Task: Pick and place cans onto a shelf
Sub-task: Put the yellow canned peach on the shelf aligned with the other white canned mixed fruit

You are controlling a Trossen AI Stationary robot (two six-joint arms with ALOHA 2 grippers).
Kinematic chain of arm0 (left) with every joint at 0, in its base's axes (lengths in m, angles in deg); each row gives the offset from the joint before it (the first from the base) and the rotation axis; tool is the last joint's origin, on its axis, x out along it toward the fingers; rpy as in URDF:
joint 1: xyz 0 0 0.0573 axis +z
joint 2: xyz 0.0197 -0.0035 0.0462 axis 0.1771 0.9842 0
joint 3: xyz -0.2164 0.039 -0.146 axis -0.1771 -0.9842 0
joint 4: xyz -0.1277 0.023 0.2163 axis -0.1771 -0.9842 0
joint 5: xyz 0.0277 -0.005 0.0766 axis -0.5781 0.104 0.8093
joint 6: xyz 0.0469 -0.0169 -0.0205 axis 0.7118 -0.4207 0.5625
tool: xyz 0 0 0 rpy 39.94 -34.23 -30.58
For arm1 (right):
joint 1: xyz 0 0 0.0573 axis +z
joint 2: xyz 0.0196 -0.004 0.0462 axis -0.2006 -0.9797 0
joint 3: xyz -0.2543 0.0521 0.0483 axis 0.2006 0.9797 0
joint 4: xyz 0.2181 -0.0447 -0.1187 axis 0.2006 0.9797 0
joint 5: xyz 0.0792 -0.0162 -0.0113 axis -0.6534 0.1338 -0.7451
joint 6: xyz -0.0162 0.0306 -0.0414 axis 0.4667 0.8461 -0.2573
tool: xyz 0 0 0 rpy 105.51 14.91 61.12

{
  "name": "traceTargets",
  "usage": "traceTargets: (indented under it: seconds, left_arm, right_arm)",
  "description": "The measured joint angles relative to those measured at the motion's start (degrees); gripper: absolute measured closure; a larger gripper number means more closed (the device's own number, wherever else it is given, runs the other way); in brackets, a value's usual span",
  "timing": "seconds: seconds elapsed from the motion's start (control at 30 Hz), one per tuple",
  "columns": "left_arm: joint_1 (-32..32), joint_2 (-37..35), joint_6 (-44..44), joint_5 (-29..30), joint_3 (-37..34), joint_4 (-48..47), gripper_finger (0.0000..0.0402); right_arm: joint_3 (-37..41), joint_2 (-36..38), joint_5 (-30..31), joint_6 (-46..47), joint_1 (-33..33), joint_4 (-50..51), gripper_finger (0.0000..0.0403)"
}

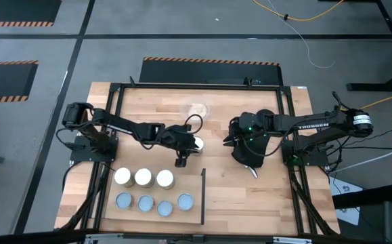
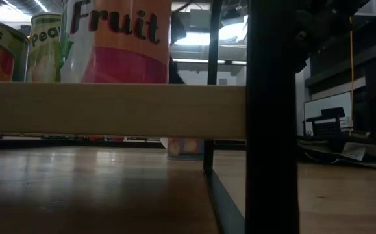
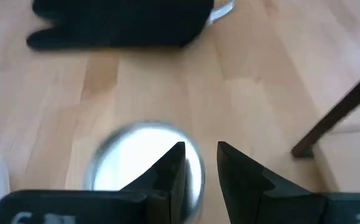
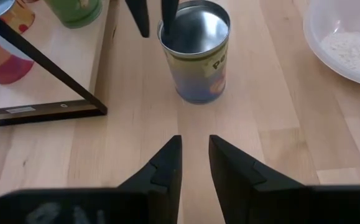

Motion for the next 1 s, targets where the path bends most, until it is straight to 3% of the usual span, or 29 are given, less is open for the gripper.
traceTargets:
  seconds: [0.33, 0.63, 1.0]
  left_arm:
    - [-0.20, 0.12, 0.11, 2.59, 0.05, -3.85, 0.0318]
    - [-0.20, 0.12, -0.05, 2.70, 0.05, -4.09, 0.0392]
    - [-0.17, -1.29, -0.64, 2.62, 0.64, -4.50, 0.0399]
  right_arm:
    - [0.00, -0.02, 0.02, -0.02, 0.00, -0.08, 0.0319]
    - [0.00, -0.02, 0.02, -0.02, 0.00, -0.09, 0.0319]
    - [0.00, -0.02, 0.04, -0.04, 0.01, -0.44, 0.0319]
